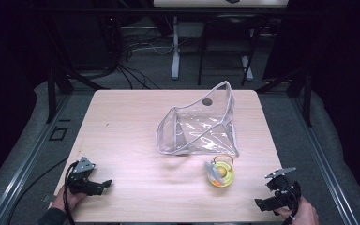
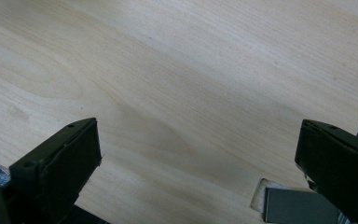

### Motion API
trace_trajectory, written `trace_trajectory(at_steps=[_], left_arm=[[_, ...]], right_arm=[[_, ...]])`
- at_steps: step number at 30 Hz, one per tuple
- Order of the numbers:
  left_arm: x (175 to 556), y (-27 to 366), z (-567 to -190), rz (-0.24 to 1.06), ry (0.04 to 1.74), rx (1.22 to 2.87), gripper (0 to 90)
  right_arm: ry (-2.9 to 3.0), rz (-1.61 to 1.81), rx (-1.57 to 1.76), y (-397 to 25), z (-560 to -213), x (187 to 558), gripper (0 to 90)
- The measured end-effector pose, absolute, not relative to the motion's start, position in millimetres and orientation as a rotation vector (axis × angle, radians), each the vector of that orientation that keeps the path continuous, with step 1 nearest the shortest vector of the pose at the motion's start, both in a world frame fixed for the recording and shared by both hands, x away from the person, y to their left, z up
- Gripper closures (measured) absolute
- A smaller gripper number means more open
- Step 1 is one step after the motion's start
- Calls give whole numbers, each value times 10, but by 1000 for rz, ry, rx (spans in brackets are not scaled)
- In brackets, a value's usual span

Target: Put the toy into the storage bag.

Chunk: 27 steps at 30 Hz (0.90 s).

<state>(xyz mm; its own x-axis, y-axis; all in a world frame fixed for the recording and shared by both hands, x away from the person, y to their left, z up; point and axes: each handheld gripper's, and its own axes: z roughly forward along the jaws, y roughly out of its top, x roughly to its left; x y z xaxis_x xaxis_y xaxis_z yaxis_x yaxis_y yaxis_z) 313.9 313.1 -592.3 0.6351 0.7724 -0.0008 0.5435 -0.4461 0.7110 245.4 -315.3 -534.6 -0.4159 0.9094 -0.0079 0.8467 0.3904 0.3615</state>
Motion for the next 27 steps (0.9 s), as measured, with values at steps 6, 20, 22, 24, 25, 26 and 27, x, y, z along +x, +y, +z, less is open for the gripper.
trace_trajectory(at_steps=[6,20,22,24,25,26,27], left_arm=[[3139,3131,-5922,426,1021,2164,0],[3138,3129,-5925,432,1023,2162,0],[3138,3129,-5925,431,1023,2161,0],[3138,3129,-5925,432,1023,2162,0],[3139,3129,-5925,431,1021,2163,0],[3139,3130,-5925,431,1021,2163,0],[3139,3130,-5925,431,1021,2163,0]], right_arm=[[2449,441,1559,-3146,-5309,2468,5],[2478,479,1497,-2979,-5147,2584,2],[2487,469,1470,-2920,-5125,2626,0],[2488,496,1468,-2891,-5123,2640,0],[2492,489,1463,-2880,-5116,2649,0],[2489,477,1452,-2874,-5110,2656,0],[2498,483,1450,-2866,-5102,2665,0]])
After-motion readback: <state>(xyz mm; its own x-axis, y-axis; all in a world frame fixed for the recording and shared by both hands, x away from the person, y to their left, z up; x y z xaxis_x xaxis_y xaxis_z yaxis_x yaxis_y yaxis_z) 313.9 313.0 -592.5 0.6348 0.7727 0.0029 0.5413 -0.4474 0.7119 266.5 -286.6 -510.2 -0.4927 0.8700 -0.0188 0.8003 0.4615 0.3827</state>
